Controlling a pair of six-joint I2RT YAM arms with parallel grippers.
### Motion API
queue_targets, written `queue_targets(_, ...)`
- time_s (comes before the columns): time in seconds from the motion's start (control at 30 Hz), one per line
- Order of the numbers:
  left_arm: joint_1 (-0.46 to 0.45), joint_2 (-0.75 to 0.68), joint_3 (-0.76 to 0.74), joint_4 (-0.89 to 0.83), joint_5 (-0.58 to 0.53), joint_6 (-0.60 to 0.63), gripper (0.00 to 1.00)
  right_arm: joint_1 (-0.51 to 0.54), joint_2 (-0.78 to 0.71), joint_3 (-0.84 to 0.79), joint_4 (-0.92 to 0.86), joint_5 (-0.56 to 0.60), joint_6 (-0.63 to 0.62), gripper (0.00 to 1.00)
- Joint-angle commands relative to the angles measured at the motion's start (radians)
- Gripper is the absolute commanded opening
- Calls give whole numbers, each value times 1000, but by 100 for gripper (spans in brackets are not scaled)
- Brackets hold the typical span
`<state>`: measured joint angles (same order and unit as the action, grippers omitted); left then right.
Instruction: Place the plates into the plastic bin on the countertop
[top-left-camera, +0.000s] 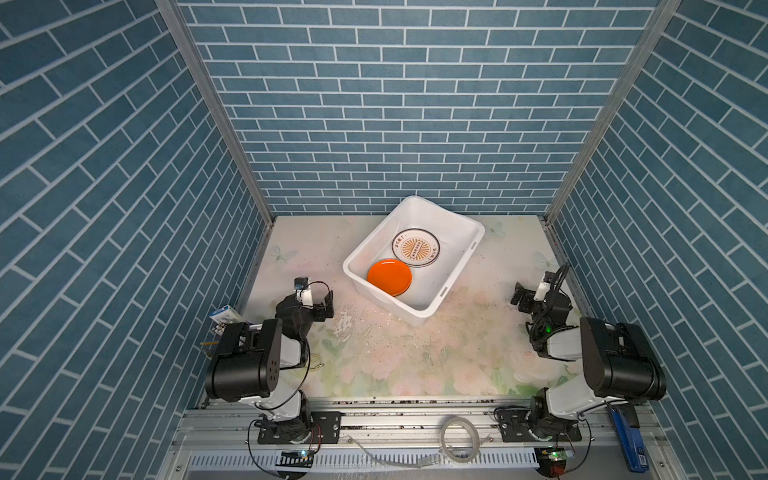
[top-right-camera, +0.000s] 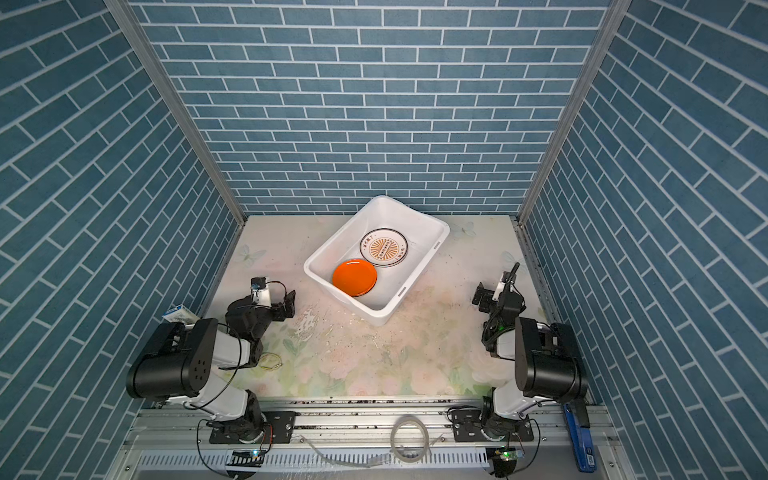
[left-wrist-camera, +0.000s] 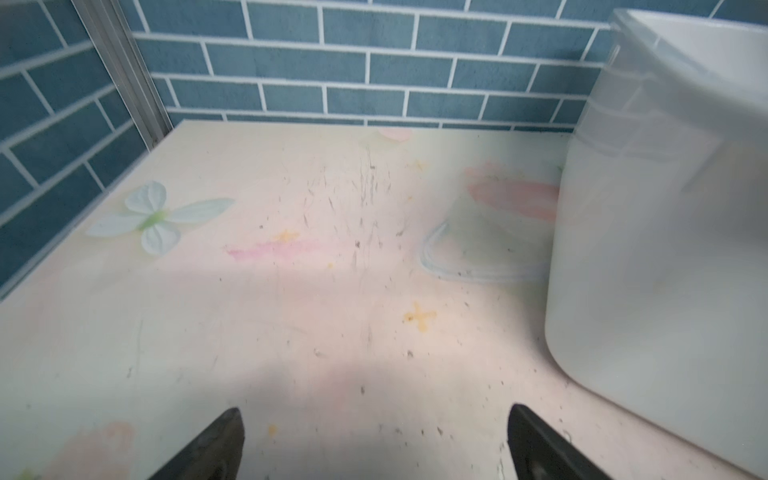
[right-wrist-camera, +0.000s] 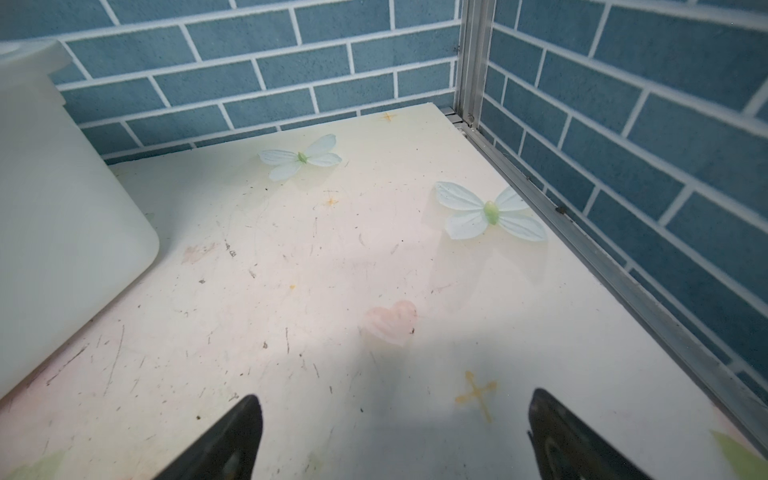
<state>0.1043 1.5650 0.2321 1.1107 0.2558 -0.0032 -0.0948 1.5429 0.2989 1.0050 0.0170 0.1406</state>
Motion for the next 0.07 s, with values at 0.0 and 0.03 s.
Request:
queue_targets(0.0,-3,-15,25,38,-5,12,100,10,-3,36,-27,1,-42,99)
queue_targets(0.03,-2,-8,19,61,-6,9,100,12,-3,29,-13,24,-35,99)
